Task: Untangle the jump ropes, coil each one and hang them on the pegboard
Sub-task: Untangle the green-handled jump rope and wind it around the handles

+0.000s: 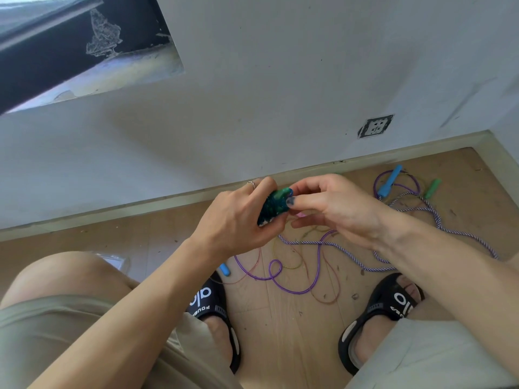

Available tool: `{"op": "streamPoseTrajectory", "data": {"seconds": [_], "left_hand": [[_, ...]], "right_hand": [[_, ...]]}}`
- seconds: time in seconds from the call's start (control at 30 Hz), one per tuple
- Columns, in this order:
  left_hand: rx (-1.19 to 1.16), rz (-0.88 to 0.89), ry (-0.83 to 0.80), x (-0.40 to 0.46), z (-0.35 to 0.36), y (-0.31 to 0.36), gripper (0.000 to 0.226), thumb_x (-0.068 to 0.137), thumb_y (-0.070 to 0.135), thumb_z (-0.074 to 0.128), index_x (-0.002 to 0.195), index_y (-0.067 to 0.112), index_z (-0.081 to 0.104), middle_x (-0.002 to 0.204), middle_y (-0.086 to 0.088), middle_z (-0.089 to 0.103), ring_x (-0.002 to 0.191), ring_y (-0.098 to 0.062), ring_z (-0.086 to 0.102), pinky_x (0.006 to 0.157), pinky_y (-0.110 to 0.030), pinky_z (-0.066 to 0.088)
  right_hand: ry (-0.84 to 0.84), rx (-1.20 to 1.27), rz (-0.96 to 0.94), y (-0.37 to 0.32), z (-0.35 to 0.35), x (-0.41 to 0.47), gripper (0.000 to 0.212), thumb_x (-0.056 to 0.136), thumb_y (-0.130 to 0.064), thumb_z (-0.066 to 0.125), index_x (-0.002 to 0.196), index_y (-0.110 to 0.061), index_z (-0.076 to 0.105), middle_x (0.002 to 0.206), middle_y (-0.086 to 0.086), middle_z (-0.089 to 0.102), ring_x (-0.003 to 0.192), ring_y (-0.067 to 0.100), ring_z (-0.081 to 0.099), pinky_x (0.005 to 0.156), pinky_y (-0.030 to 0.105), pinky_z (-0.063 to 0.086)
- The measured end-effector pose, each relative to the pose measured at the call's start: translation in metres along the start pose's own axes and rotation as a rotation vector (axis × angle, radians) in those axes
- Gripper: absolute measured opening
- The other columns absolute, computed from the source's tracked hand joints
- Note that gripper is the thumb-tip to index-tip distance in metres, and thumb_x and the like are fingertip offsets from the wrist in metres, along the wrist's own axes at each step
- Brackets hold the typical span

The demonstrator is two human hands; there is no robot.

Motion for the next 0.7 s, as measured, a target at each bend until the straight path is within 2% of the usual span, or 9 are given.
{"op": "streamPoseTrajectory", "data": {"seconds": [0.07, 0.2, 0.3, 0.47, 0.57, 0.7], "left_hand": [[0.035, 0.017, -0.022, -0.0005, 0.0034, -0.0003, 0.036, 0.086, 0.046, 0.06, 0.095, 0.011, 0.055, 0.067, 0.002, 0.05, 0.048, -0.025, 0.044, 0.041, -0.037, 0.044], [0.047, 0.024, -0.035, -0.0004, 0.0046, 0.0007, 0.036, 0.085, 0.045, 0.06, 0.094, 0.011, 0.054, 0.066, 0.003, 0.05, 0.047, -0.026, 0.044, 0.04, -0.036, 0.043], [0.056, 0.024, -0.028, 0.0007, 0.0039, 0.0027, 0.035, 0.084, 0.043, 0.062, 0.093, 0.01, 0.054, 0.065, 0.003, 0.049, 0.046, -0.027, 0.044, 0.039, -0.036, 0.041], [0.071, 0.031, -0.046, 0.002, 0.0052, 0.0049, 0.036, 0.079, 0.039, 0.068, 0.092, 0.008, 0.055, 0.066, 0.001, 0.052, 0.046, -0.028, 0.046, 0.038, -0.035, 0.042], [0.071, 0.033, -0.059, 0.0012, 0.0079, 0.0049, 0.036, 0.08, 0.04, 0.068, 0.092, 0.009, 0.054, 0.067, 0.001, 0.053, 0.046, -0.028, 0.046, 0.038, -0.035, 0.042], [0.053, -0.017, -0.052, 0.0013, 0.0095, 0.0009, 0.038, 0.08, 0.042, 0.068, 0.093, 0.01, 0.052, 0.066, 0.003, 0.051, 0.047, -0.028, 0.046, 0.04, -0.035, 0.043]], "right_hand": [[-0.026, -0.093, 0.014, 0.0008, -0.0003, -0.0003, 0.014, 0.092, -0.003, 0.062, 0.104, 0.001, 0.07, 0.103, 0.024, 0.069, 0.081, 0.012, 0.064, 0.088, 0.04, 0.059], [-0.037, -0.199, 0.018, -0.0008, 0.0007, 0.0, 0.014, 0.093, -0.003, 0.061, 0.102, -0.003, 0.071, 0.093, 0.009, 0.068, 0.074, 0.007, 0.064, 0.086, 0.037, 0.06], [-0.03, -0.206, 0.015, -0.001, 0.0008, 0.0005, 0.014, 0.091, -0.005, 0.062, 0.101, -0.005, 0.072, 0.092, 0.01, 0.069, 0.074, 0.006, 0.065, 0.086, 0.036, 0.06], [-0.021, -0.236, -0.009, 0.0, 0.0014, -0.0007, 0.014, 0.091, -0.013, 0.068, 0.103, -0.007, 0.072, 0.104, 0.013, 0.073, 0.088, 0.012, 0.069, 0.087, 0.039, 0.059], [-0.014, -0.245, -0.006, 0.0027, 0.0016, -0.0005, 0.014, 0.093, -0.012, 0.066, 0.104, -0.006, 0.072, 0.104, 0.013, 0.073, 0.087, 0.012, 0.068, 0.086, 0.037, 0.06], [-0.002, -0.203, 0.002, 0.0065, 0.0025, 0.0028, 0.012, 0.094, -0.01, 0.064, 0.103, -0.004, 0.069, 0.089, 0.003, 0.07, 0.08, 0.006, 0.066, 0.081, 0.032, 0.059]]}}
Point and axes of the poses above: each hand's wrist, its own x-axis towards the middle knuckle, its own z-axis out of the palm, y = z × x, the point moved 8 cm from there along x, towards the middle knuckle
